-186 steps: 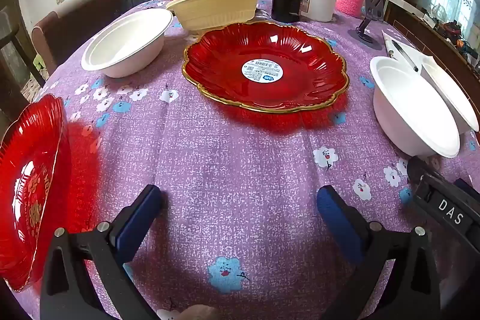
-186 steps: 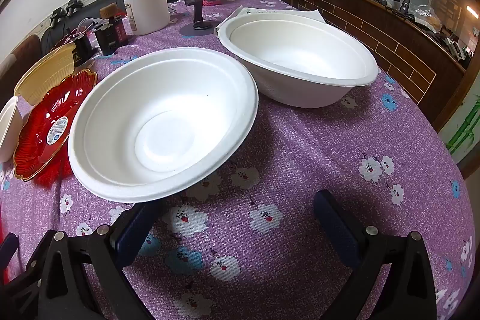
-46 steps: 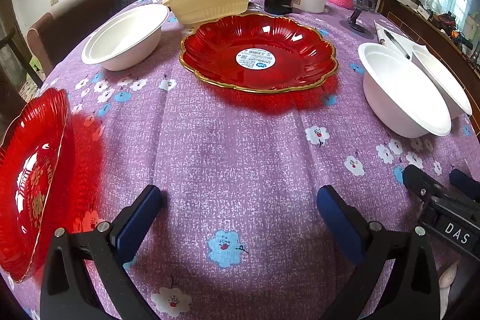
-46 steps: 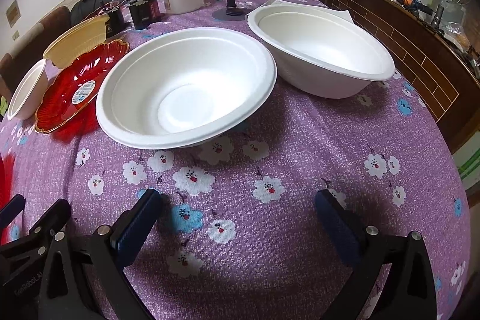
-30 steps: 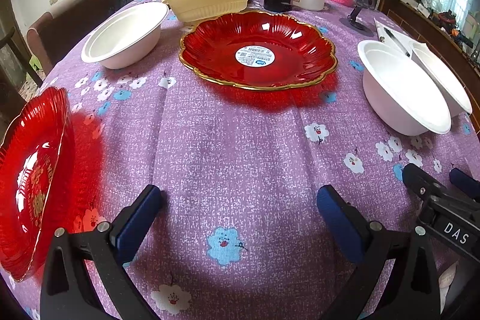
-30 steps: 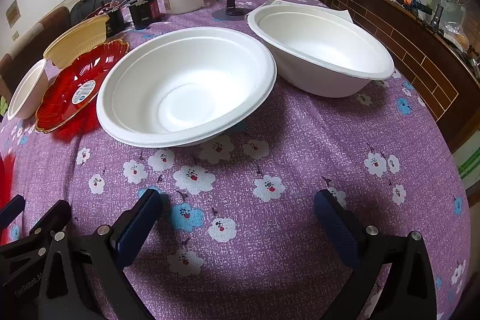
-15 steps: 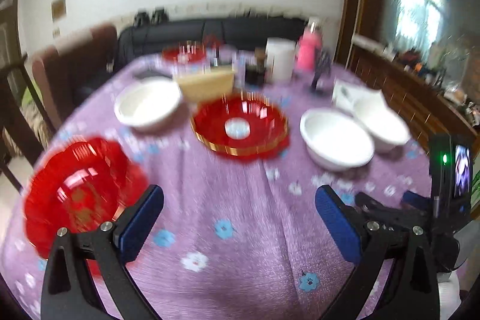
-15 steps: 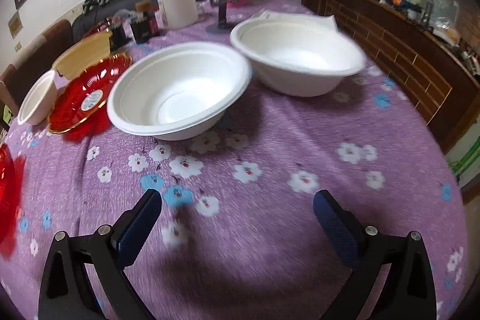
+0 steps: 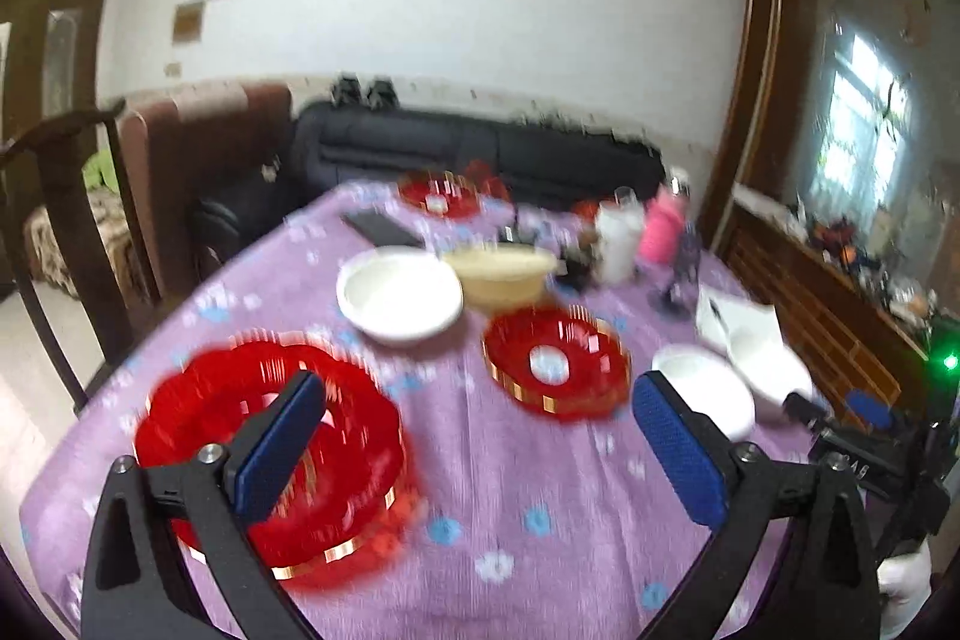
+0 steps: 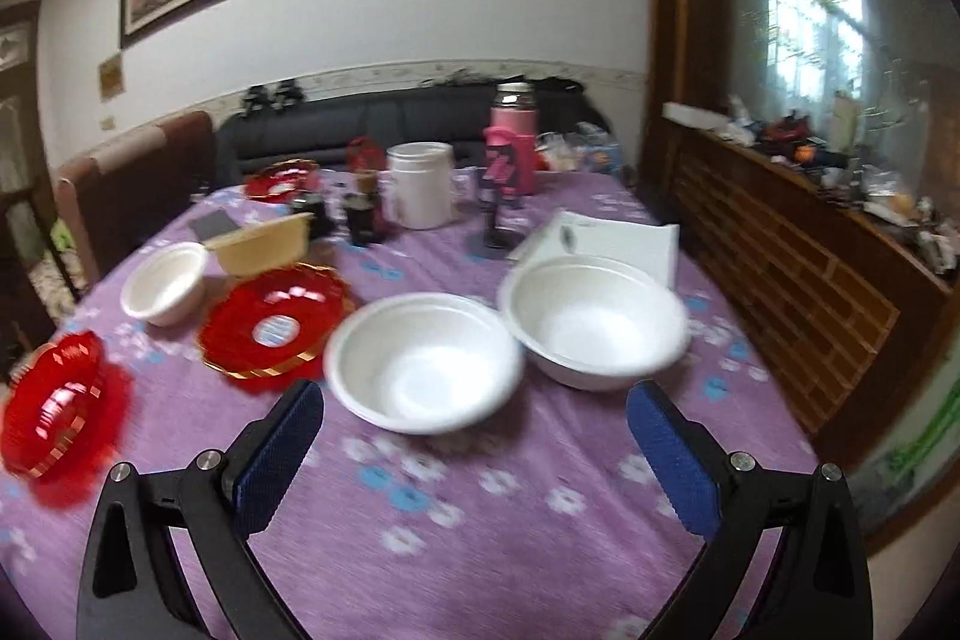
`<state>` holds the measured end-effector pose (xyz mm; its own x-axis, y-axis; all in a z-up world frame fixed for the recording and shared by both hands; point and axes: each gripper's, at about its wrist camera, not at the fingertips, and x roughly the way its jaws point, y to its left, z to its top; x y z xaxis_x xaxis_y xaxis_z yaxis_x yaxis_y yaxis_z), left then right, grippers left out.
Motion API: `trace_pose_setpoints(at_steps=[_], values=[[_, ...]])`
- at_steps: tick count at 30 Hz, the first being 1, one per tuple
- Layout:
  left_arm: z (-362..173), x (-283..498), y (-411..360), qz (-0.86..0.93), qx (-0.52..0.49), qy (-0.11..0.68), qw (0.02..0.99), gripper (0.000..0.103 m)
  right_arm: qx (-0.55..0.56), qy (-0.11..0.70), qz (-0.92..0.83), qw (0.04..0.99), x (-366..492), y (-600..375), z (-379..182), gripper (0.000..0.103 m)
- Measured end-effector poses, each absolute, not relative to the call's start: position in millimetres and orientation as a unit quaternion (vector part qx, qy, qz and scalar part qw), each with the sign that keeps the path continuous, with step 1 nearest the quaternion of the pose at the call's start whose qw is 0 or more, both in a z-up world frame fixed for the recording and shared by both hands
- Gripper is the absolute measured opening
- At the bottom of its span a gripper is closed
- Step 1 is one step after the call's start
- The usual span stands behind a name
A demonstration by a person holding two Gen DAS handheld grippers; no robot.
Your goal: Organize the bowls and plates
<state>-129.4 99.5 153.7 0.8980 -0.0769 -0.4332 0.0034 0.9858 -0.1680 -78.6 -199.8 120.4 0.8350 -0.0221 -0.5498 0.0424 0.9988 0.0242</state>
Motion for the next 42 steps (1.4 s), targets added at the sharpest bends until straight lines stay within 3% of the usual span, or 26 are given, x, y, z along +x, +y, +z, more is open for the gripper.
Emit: trace_pose_setpoints(at_steps=[6,10,21,27,31,39,41,42], values=[[167,-77,85,-0.061,-0.106,0.258,0.958,0.103,0.043,0.296,0.022,0.954,-35,-171,129,0.092],[163,-52,81,-0.072,-0.105,0.283,0.951,0.103,0.078,0.317,0.04,0.944,-12,-170,124,0.092],[169,-24,214,0.044,-0.105,0.291,0.95,0.103,0.136,0.369,0.122,0.911,21,-140,101,0.092],[136,-51,298,0.097,-0.128,0.326,0.932,0.103,0.126,0.42,0.237,0.867,16,-52,81,0.092],[94,-63,345,0.094,-0.203,0.37,0.902,0.103,0.117,0.452,0.279,0.839,8,5,60,0.093],[41,-49,344,0.045,-0.231,0.415,0.879,0.103,0.079,0.494,0.28,0.819,2,70,30,0.092],[33,-41,334,0.034,-0.226,0.423,0.877,0.103,0.076,0.506,0.269,0.816,3,74,23,0.087],[28,-37,328,0.027,-0.223,0.428,0.875,0.101,0.074,0.513,0.263,0.813,5,76,18,0.08]])
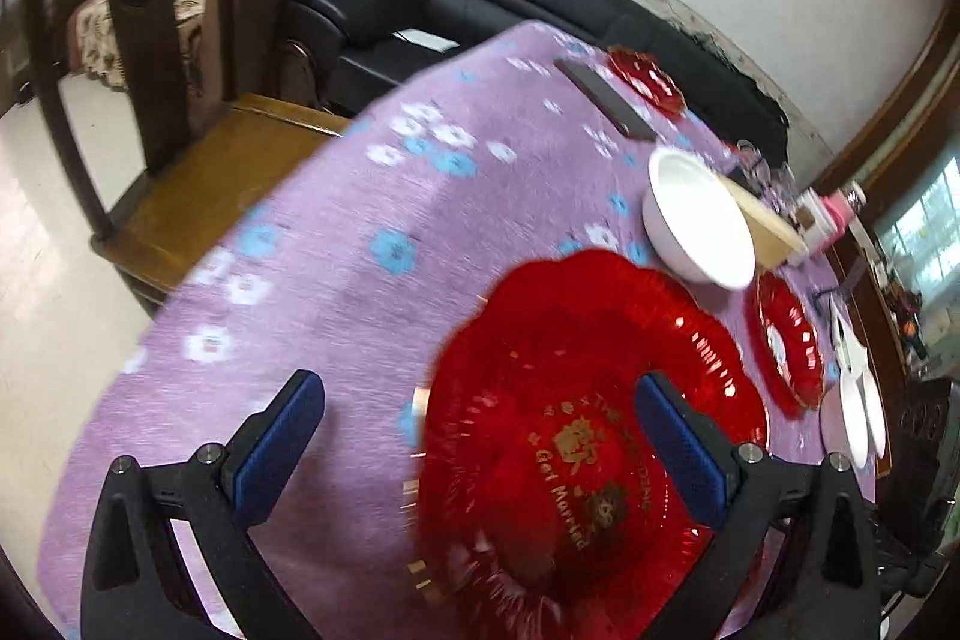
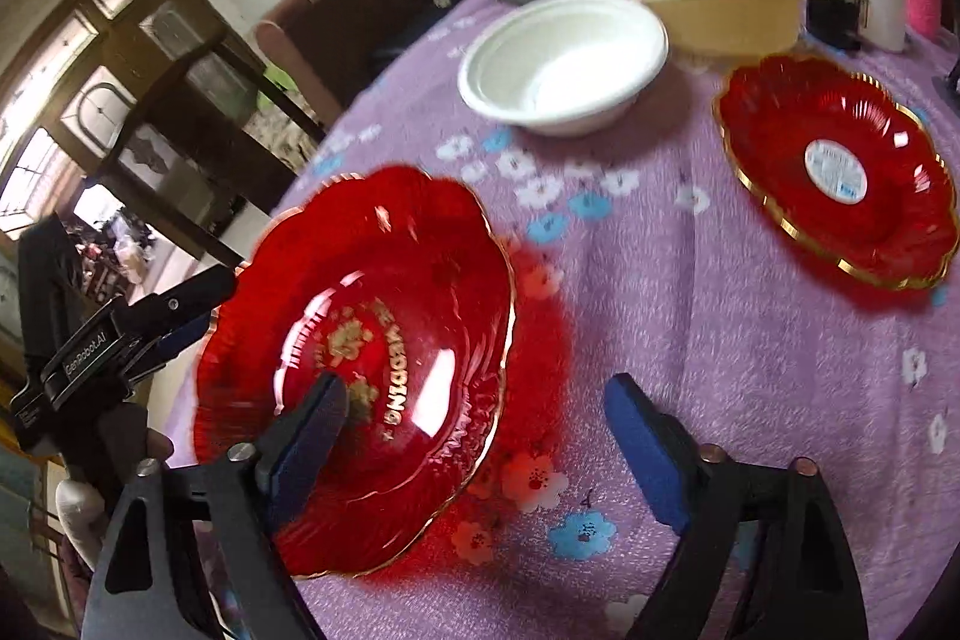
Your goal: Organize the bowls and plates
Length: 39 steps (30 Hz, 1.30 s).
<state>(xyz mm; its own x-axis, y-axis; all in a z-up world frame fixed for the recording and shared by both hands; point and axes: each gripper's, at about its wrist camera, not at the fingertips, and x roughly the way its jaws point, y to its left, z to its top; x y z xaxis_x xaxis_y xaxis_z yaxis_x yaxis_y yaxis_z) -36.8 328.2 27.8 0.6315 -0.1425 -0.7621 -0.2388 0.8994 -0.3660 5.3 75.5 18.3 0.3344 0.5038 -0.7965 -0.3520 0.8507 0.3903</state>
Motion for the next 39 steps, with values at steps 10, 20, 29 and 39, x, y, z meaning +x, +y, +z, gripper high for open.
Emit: trace_pose_setpoints(at_steps=[10,20,29,39], values=[[15,-36,317,0.021,-0.222,0.454,0.863,0.02,0.115,0.532,0.243,0.803,5,67,11,0.023],[85,-57,319,0.035,-0.207,0.379,0.902,0.02,0.08,0.457,0.263,0.846,-18,69,77,0.022],[51,-38,329,0.06,-0.206,0.412,0.886,0.02,0.045,0.472,0.244,0.846,-9,92,54,0.022],[22,-27,325,0.075,-0.193,0.442,0.873,0.021,0.023,0.485,0.228,0.844,-3,101,30,0.022]])
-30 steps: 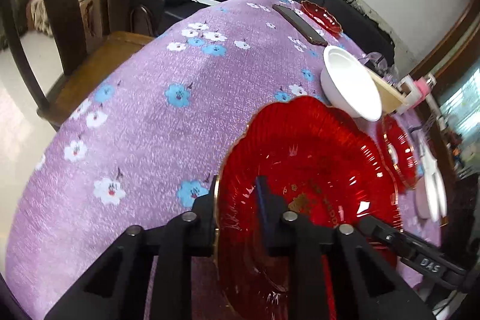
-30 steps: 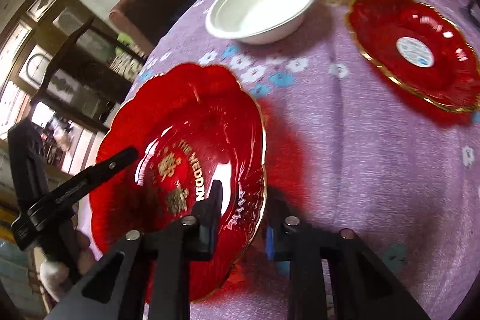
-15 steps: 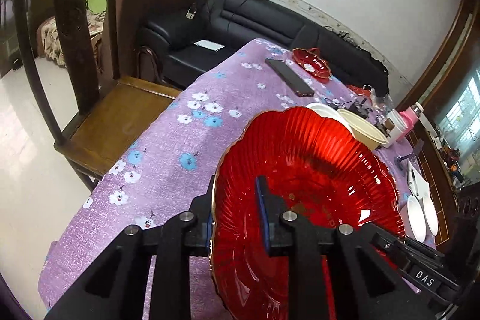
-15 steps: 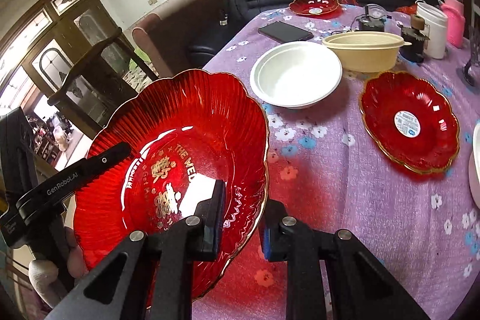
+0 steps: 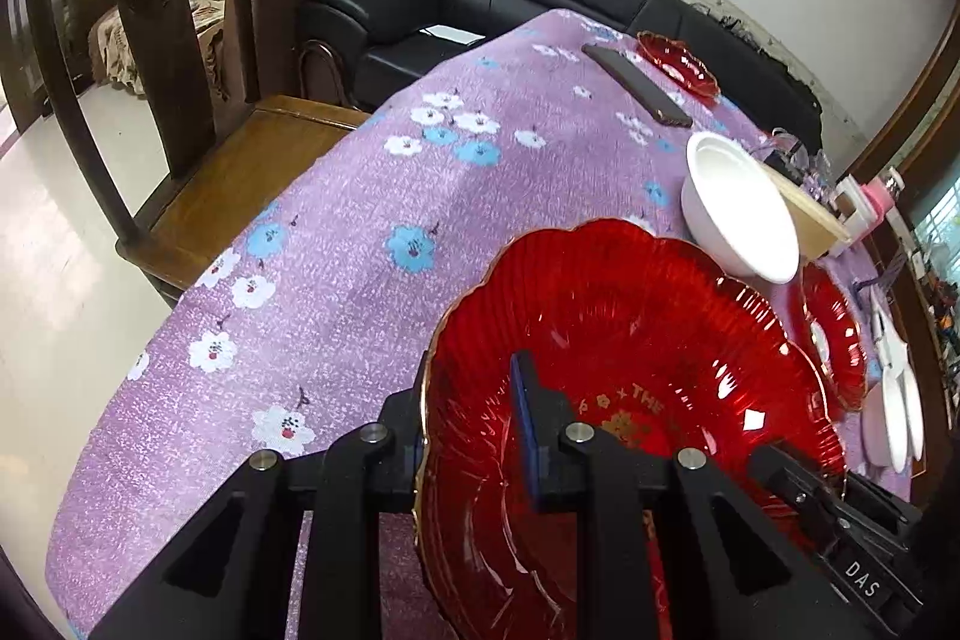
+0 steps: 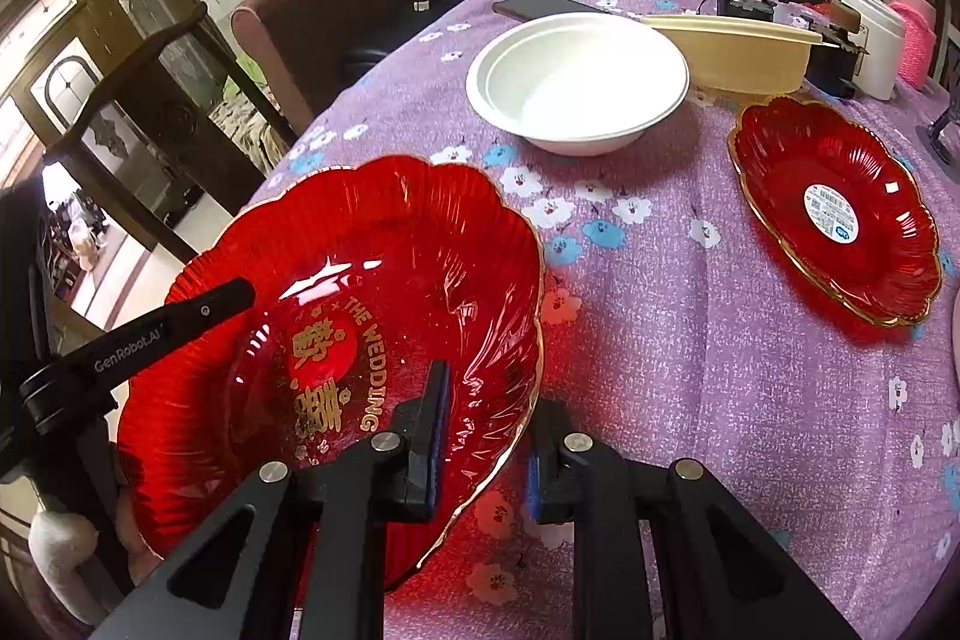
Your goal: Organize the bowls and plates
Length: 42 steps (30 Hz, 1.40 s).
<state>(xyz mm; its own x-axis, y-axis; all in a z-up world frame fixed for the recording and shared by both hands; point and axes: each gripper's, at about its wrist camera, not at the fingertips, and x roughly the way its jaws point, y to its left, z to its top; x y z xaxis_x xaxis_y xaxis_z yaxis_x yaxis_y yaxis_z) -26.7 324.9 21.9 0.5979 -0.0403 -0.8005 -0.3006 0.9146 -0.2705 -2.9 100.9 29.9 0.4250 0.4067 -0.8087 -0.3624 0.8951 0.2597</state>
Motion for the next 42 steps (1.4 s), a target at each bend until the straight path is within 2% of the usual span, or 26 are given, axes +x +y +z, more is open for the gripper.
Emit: trace_pose_setpoints(at_steps=[5,8,9,10,12,14,20,22,23,24,26,36,42], values=[[15,-26,320,0.081,-0.188,0.451,0.869,0.022,0.026,0.501,0.225,0.835,3,99,19,0.023],[17,-30,321,0.09,-0.189,0.447,0.869,0.039,0.026,0.503,0.223,0.834,2,98,17,0.024],[20,-33,321,0.089,-0.195,0.442,0.871,0.051,0.029,0.5,0.224,0.836,1,97,19,0.027],[23,-36,322,0.09,-0.197,0.436,0.873,0.055,0.032,0.495,0.223,0.839,0,95,21,0.03],[32,-44,321,0.093,-0.196,0.425,0.879,0.056,0.041,0.48,0.222,0.848,-5,87,29,0.049],[40,-53,320,0.095,-0.199,0.415,0.883,0.06,0.046,0.466,0.219,0.856,-11,81,37,0.054],[75,-96,296,0.142,-0.154,0.355,0.911,0.067,0.028,0.403,0.193,0.894,-46,57,64,0.054],[87,-109,285,0.161,-0.128,0.33,0.921,0.079,0.003,0.358,0.166,0.919,-69,50,76,0.056],[96,-119,275,0.175,-0.111,0.311,0.928,0.082,-0.012,0.331,0.149,0.932,-82,47,82,0.067],[100,-123,270,0.182,-0.103,0.299,0.931,0.086,-0.021,0.31,0.136,0.941,-91,43,86,0.081],[112,-133,257,0.191,-0.084,0.276,0.938,0.089,-0.031,0.269,0.106,0.957,-110,32,93,0.093],[134,-150,200,0.163,-0.02,0.268,0.949,0.09,0.068,0.295,0.078,0.95,-121,-36,95,0.093],[142,-160,172,0.155,0.007,0.259,0.953,0.09,0.085,0.272,0.049,0.957,-139,-61,100,0.093]])
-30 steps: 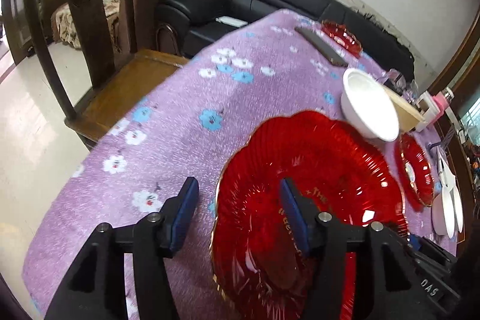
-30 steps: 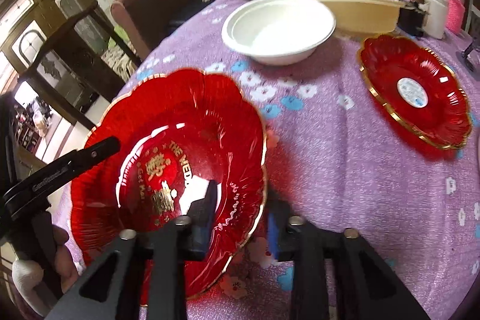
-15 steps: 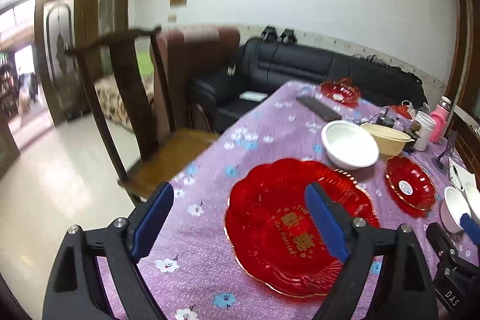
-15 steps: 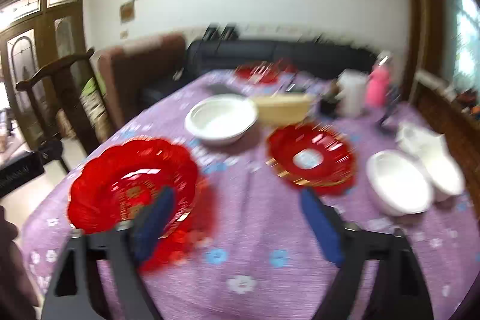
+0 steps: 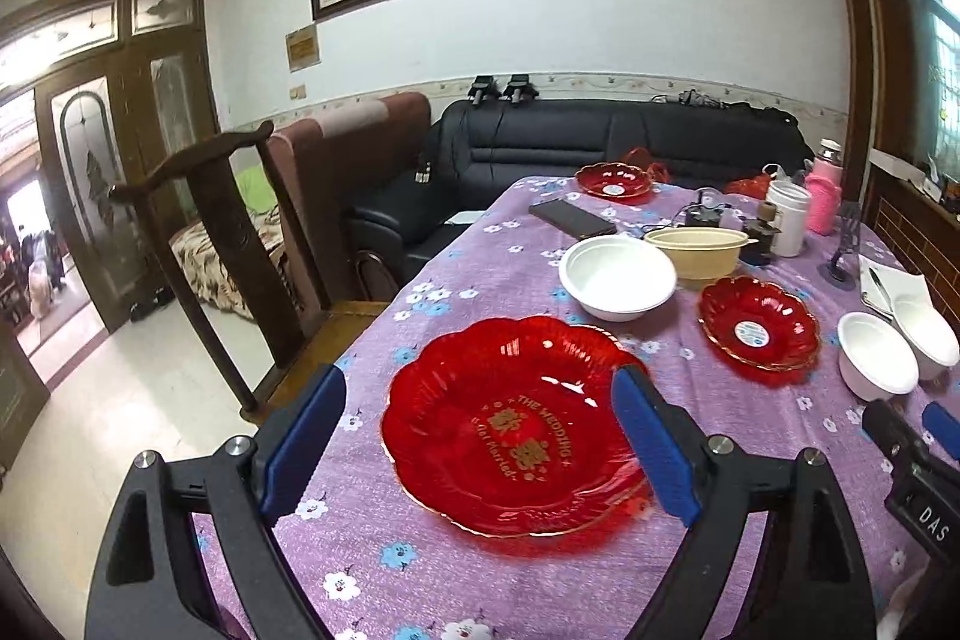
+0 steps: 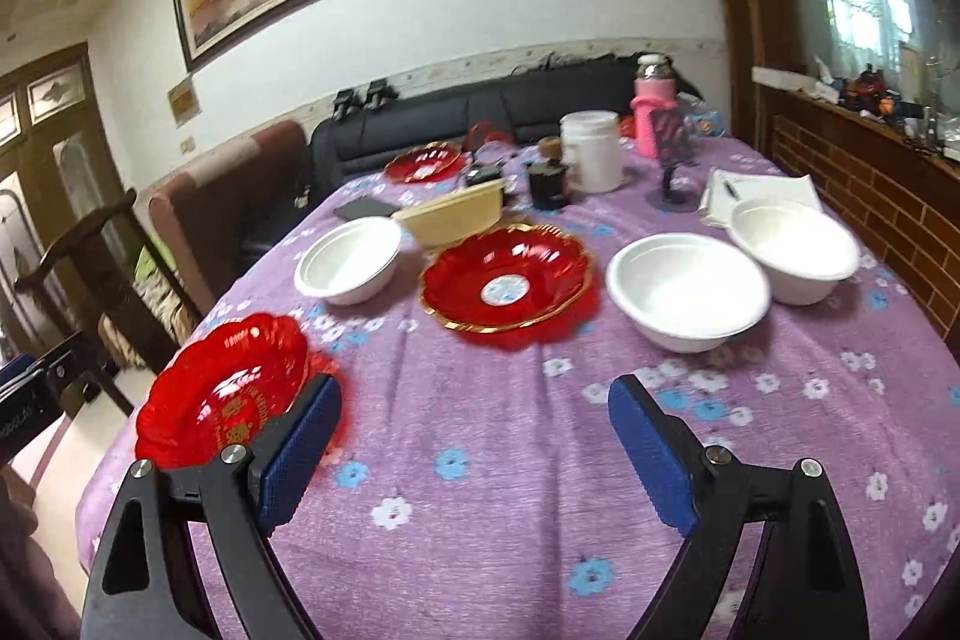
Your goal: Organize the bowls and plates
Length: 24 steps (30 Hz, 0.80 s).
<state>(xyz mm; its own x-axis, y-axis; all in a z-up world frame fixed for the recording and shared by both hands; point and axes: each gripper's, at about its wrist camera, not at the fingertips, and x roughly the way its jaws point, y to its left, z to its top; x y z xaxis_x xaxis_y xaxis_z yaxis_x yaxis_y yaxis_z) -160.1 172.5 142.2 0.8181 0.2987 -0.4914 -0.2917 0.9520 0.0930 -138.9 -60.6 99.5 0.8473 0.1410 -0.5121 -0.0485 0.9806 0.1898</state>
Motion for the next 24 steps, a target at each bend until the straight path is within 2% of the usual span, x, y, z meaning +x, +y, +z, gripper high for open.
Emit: trace_pose_setpoints(at_steps=[8,18,24], values=[[147,-165,148,0.149,0.032,0.258,0.954,0.09,0.088,0.244,0.022,0.965,-151,-88,112,0.093],[139,-154,135,0.125,0.04,0.287,0.949,0.09,0.073,0.247,0.01,0.966,-147,-112,113,0.094],[160,-130,138,0.063,-0.005,0.316,0.947,0.09,0.052,0.24,0.011,0.969,-129,-139,143,0.094]])
